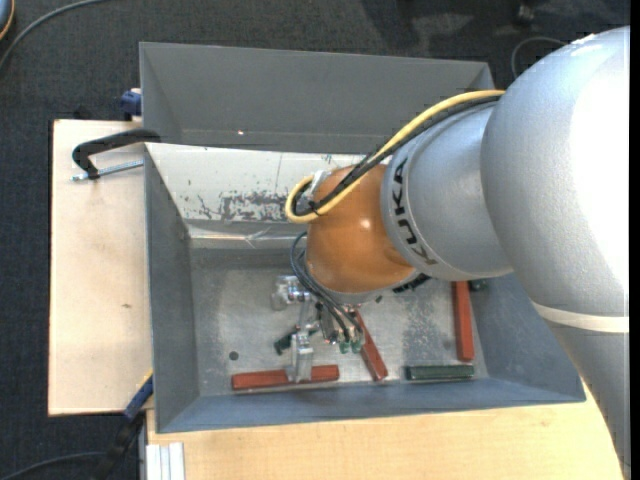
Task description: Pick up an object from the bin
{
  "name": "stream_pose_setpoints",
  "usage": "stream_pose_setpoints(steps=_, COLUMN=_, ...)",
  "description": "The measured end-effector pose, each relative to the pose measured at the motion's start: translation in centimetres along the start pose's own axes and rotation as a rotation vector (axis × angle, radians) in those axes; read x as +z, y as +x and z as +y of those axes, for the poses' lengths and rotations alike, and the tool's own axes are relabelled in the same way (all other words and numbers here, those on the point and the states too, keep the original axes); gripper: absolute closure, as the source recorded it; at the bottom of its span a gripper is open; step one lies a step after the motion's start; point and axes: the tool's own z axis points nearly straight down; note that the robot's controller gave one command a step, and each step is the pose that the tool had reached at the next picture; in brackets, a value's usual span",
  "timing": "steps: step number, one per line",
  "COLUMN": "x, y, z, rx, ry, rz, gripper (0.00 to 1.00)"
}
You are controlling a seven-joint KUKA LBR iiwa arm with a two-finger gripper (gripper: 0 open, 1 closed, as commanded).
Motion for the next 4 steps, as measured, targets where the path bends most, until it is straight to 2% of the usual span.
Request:
stream_pose_setpoints(steps=1, x=-0.2, y=0.0, z=-4.2, rx=-0.591, ry=0.002, rz=-0.005, gripper=0.00)
stream_pose_setpoints(steps=2, x=-0.2, y=0.0, z=-4.1, rx=-0.591, ry=0.001, rz=-0.003, gripper=1.00)
stream_pose_setpoints(steps=3, x=-10.6, y=-2.1, z=-4.9, rx=-0.593, ry=0.004, rz=-0.015, gripper=1.00)
stream_pose_setpoints(steps=4, x=-19.7, y=-4.8, z=-5.8, rx=-0.650, ry=0.006, rz=-0.018, gripper=1.00)
